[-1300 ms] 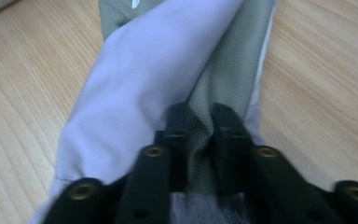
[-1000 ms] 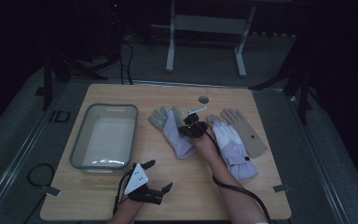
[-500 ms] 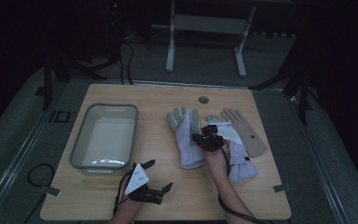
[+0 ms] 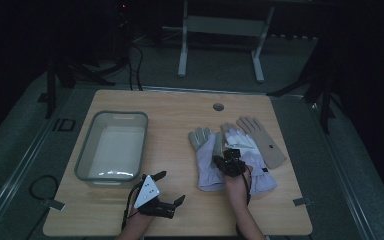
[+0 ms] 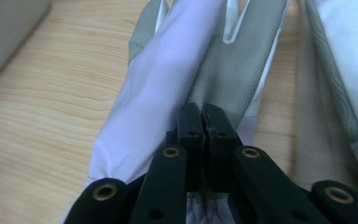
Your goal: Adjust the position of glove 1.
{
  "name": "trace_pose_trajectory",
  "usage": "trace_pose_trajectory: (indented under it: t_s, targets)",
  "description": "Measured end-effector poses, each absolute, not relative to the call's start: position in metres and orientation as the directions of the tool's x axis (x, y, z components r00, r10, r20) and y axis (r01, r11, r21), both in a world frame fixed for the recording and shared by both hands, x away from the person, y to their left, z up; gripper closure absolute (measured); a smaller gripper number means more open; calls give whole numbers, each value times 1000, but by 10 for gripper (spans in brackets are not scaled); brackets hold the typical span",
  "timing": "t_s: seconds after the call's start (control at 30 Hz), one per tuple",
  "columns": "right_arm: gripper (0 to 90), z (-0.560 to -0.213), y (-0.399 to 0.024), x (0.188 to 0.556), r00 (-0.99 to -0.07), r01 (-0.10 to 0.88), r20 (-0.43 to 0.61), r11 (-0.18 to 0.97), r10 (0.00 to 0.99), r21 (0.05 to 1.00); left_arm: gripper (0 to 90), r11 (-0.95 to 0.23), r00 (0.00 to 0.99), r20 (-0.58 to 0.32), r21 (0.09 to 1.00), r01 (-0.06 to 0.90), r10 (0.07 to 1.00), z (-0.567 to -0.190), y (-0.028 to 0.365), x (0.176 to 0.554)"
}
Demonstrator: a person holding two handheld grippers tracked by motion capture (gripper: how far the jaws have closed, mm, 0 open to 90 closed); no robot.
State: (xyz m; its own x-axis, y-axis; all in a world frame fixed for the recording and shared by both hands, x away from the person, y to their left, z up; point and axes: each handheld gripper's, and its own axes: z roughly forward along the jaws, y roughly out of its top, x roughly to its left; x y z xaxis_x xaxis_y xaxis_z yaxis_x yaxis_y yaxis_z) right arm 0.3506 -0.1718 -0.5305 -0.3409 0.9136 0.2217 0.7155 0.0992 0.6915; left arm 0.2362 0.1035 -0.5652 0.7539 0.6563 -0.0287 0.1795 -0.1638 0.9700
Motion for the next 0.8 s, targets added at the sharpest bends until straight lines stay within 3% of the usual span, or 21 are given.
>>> trace_pose_trajectory:
  t_s: [0.3, 0.33, 0.43, 0.47, 0.8]
  targets:
    - [751, -539, -170, 348, -325, 713, 186, 111, 927, 693, 0, -165, 755, -27, 970, 177, 655, -565, 103, 236]
    - [701, -532, -170, 349, -351, 705, 167, 142, 921, 694, 0, -164, 756, -27, 970, 177, 654, -565, 103, 236]
    - [685, -526, -174, 352, -363, 703, 166, 152, 917, 695, 0, -164, 756, -27, 970, 177, 654, -565, 104, 236]
    - [639, -519, -178, 354, -382, 697, 171, 162, 908, 698, 0, -163, 756, -30, 970, 179, 654, -565, 104, 236]
    - [563, -492, -204, 364, -484, 651, 117, 267, 867, 710, 0, -163, 755, -29, 970, 179, 656, -565, 103, 236]
